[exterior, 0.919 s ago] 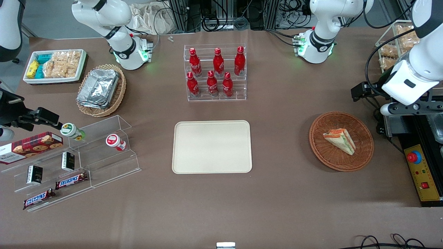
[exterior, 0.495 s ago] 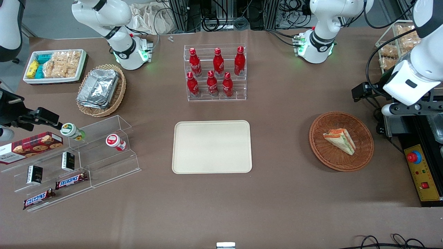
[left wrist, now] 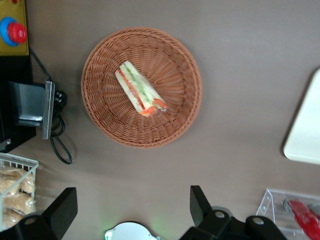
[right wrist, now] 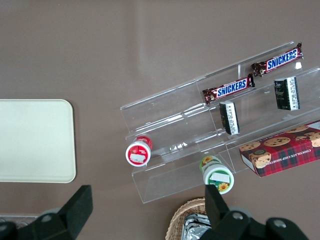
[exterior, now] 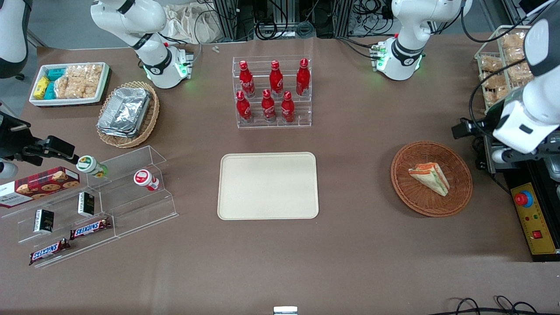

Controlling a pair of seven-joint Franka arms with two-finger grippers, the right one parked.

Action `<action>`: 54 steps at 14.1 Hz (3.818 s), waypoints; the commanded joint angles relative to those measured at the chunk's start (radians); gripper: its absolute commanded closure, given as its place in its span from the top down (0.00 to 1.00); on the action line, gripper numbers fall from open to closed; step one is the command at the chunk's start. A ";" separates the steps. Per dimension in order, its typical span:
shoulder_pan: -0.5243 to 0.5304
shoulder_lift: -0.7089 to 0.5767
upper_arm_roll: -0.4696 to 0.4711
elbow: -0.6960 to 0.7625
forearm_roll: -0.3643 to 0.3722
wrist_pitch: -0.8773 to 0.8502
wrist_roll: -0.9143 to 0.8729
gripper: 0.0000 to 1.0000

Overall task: Place sandwich from basket to tray
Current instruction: 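Move the left gripper over the wicker basket toward the wrapped sandwich, then lower the open left gripper onto the sandwich and close on it, then lift the sandwich out of the basket and carry it toward the tray, then lower the sandwich onto the cream tray and open the left gripper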

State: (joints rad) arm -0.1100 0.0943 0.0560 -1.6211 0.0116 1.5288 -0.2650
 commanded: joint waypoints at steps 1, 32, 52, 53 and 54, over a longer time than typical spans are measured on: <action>-0.002 -0.021 0.011 -0.138 0.010 0.092 -0.196 1.00; -0.016 0.093 0.088 -0.329 -0.059 0.350 -0.435 0.01; -0.037 0.376 -0.711 -0.109 0.184 0.517 -0.520 0.00; -0.068 0.415 -0.706 -0.099 0.209 0.545 -0.539 0.00; -0.082 0.456 -0.702 -0.076 0.225 0.563 -0.568 0.00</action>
State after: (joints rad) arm -0.1562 0.4622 -0.6399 -1.7616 0.1807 2.0659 -0.7702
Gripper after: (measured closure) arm 0.872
